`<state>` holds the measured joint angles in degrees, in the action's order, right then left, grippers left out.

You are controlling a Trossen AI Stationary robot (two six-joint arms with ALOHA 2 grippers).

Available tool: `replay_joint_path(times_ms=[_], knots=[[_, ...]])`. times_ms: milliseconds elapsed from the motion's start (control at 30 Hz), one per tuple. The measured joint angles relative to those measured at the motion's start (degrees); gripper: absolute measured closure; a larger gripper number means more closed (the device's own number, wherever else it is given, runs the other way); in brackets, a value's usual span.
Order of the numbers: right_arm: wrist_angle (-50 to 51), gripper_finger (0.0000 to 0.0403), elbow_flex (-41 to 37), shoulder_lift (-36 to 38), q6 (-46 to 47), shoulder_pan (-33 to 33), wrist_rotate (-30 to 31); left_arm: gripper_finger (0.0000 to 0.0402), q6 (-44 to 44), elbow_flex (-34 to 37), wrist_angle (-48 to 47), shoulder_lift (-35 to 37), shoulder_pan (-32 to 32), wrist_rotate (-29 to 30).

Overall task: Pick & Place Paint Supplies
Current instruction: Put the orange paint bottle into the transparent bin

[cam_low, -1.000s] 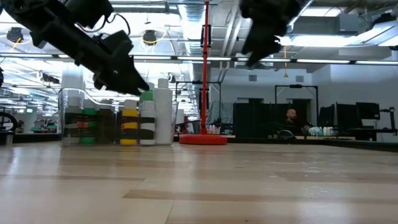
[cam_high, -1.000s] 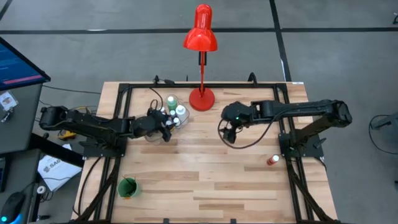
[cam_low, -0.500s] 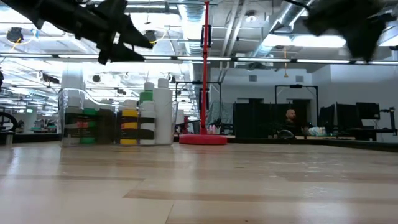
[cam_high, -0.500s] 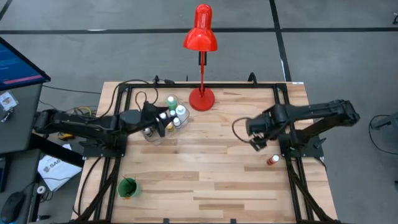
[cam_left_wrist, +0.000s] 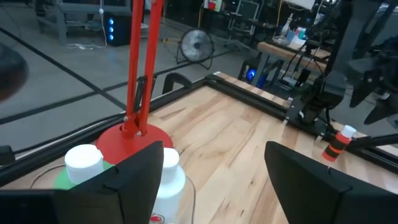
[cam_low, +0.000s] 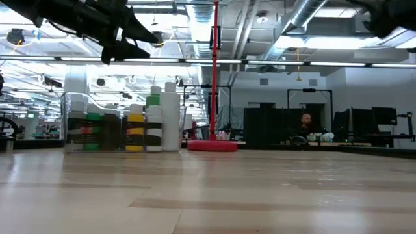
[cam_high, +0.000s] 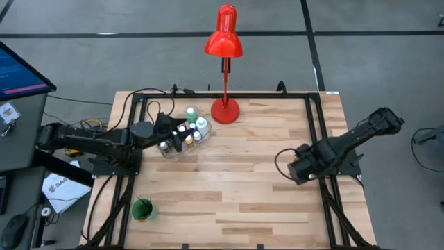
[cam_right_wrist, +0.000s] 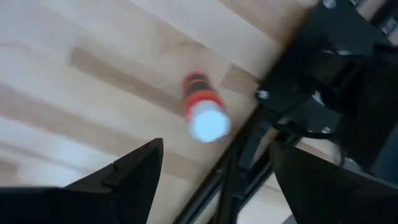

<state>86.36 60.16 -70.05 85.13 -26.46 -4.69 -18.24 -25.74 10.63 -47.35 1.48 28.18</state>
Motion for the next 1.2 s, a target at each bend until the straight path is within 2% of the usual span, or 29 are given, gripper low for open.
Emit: replay_joint_path(times_ms=[267,433,600,733,967,1067,1200], knots=[[-13.8,0.0112,-12.7,7.5,8.6,-4.0,0.0,0.0132,0.0,0.0,-0.1,0.0,0.0,0.0],[-15.8,0.0112,-16.8,7.6,11.1,-6.2,0.0,0.0131,0.0,0.0,-0.1,0.0,0.0,0.0],[-16.1,0.0125,-17.4,7.0,11.4,-6.6,0.0,0.0134,0.0,0.0,-0.1,0.0,0.0,0.0],[-16.5,0.0173,-17.4,7.0,12.0,-6.5,-0.1,0.0137,0.0,0.0,-0.1,0.0,0.0,0.0],[-18.6,0.0298,-17.4,7.0,11.1,-6.5,-1.4,0.0137,0.0,0.0,-0.1,0.0,0.0,0.0],[-19.2,0.0327,-17.4,7.0,9.8,-6.5,-1.3,0.0137,0.0,0.0,-0.1,0.0,0.0,0.0],[-19.6,0.0336,-17.4,7.0,9.4,-6.4,-1.0,0.0137,0.0,0.0,-0.1,0.0,0.0,0.0]])
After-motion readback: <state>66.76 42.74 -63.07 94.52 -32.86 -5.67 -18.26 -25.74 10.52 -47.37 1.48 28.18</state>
